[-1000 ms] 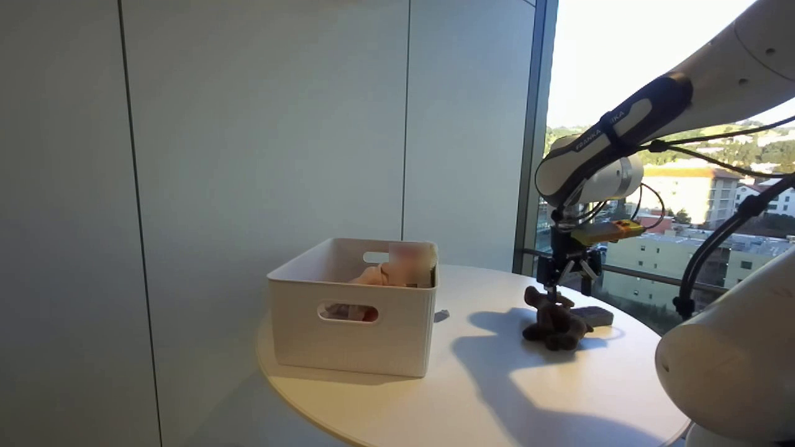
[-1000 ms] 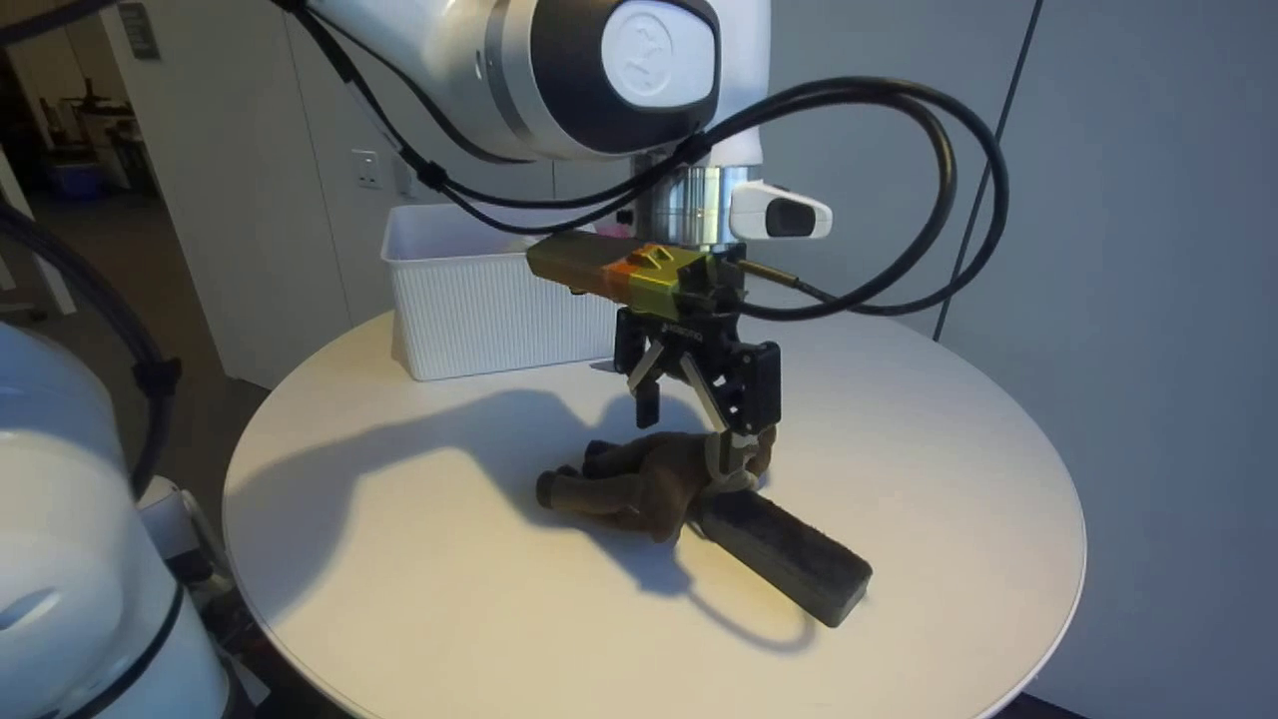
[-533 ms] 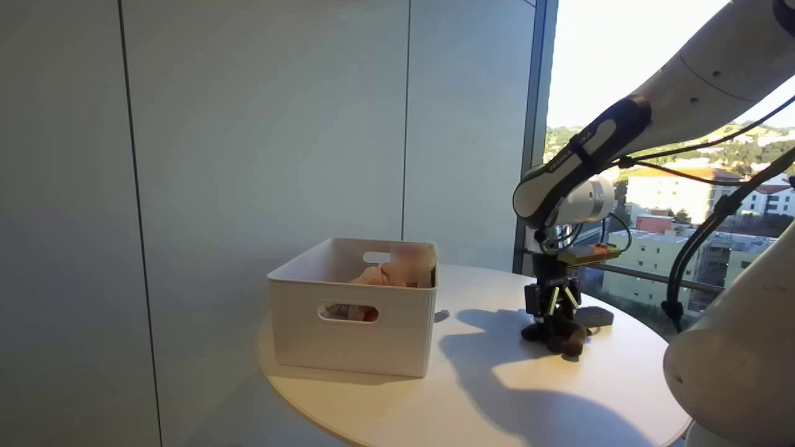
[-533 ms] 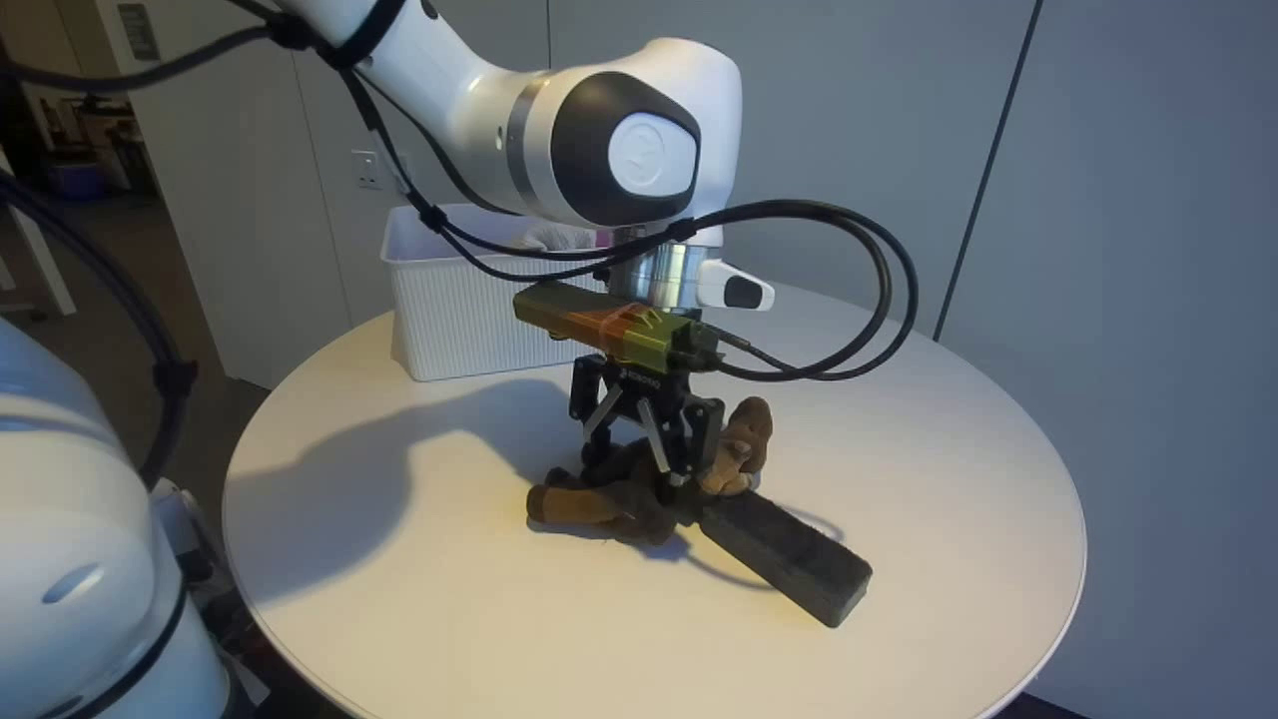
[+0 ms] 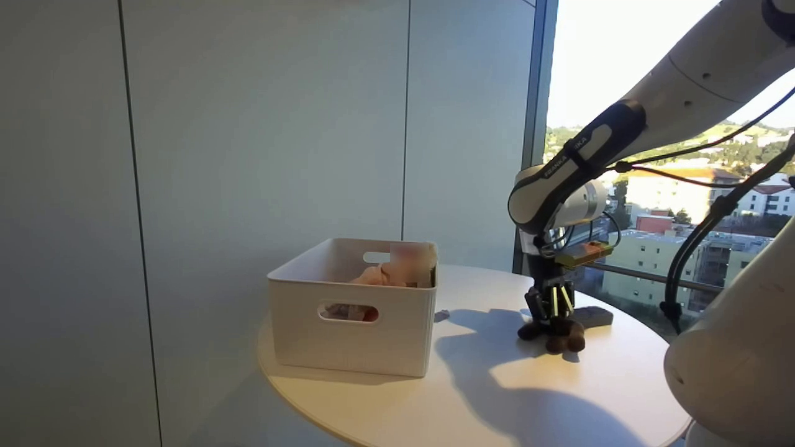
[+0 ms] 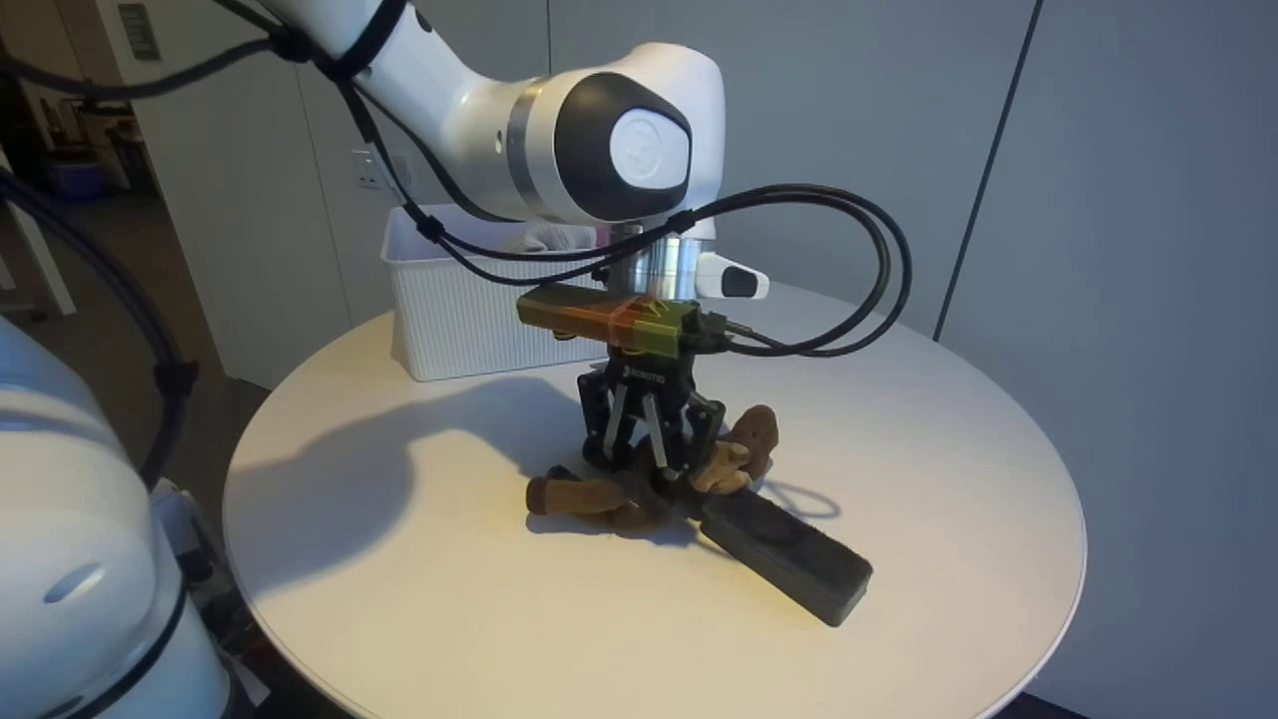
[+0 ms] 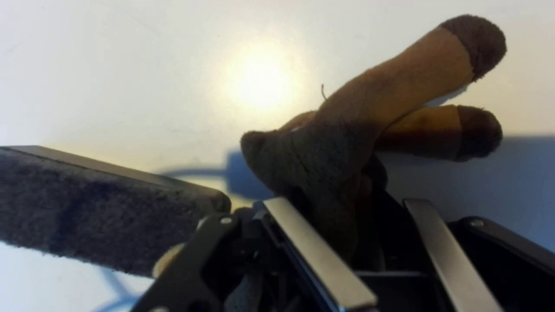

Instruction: Put the plush toy and the clothing into the basket

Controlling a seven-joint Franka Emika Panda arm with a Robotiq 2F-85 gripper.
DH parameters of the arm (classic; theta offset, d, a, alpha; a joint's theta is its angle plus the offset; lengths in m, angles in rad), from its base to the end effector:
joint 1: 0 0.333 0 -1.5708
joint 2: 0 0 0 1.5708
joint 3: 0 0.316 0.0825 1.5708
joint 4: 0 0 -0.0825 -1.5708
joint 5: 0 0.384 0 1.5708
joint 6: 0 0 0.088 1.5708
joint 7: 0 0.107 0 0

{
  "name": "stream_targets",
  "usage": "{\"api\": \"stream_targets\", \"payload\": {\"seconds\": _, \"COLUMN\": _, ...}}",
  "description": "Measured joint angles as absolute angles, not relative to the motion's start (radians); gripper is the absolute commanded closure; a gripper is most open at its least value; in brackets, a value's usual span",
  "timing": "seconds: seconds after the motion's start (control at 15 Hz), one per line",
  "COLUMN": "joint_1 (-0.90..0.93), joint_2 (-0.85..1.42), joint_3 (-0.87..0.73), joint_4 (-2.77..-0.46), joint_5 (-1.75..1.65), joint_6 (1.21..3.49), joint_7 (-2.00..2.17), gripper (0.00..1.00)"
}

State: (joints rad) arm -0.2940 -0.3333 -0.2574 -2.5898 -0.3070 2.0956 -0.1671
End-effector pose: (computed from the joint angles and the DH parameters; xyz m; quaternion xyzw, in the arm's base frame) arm 0.3311 -0.2169 0.3560 0.9888 -0.0927 -0.1048 0.0511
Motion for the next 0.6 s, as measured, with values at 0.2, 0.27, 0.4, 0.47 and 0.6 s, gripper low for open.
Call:
{"api": "stream_targets", "payload": {"seconds": 0.2, "joint_1": -0.294, "joint_2": -0.341, "joint_3": -0.237, "joint_4": -2.591, "joint_5": -0.321, "joint_6": 2.096, "joint_7": -0.155, "gripper": 0.94}}
{"api": "stream_targets", "payload": {"seconds": 0.27, "joint_1": -0.293, "joint_2": -0.348, "joint_3": -0.23, "joint_4": -2.593, "joint_5": -0.328, "joint_6": 2.109, "joint_7": -0.151, "gripper": 0.93}}
{"api": "stream_targets", "payload": {"seconds": 0.4, "joint_1": -0.288, "joint_2": -0.378, "joint_3": -0.209, "joint_4": -2.602, "joint_5": -0.349, "joint_6": 2.166, "joint_7": -0.139, "gripper": 0.92}}
{"api": "stream_targets", "payload": {"seconds": 0.47, "joint_1": -0.285, "joint_2": -0.401, "joint_3": -0.195, "joint_4": -2.606, "joint_5": -0.362, "joint_6": 2.184, "joint_7": -0.133, "gripper": 0.92}}
{"api": "stream_targets", "payload": {"seconds": 0.6, "joint_1": -0.277, "joint_2": -0.459, "joint_3": -0.159, "joint_4": -2.614, "joint_5": -0.393, "joint_6": 2.205, "joint_7": -0.115, "gripper": 0.92}}
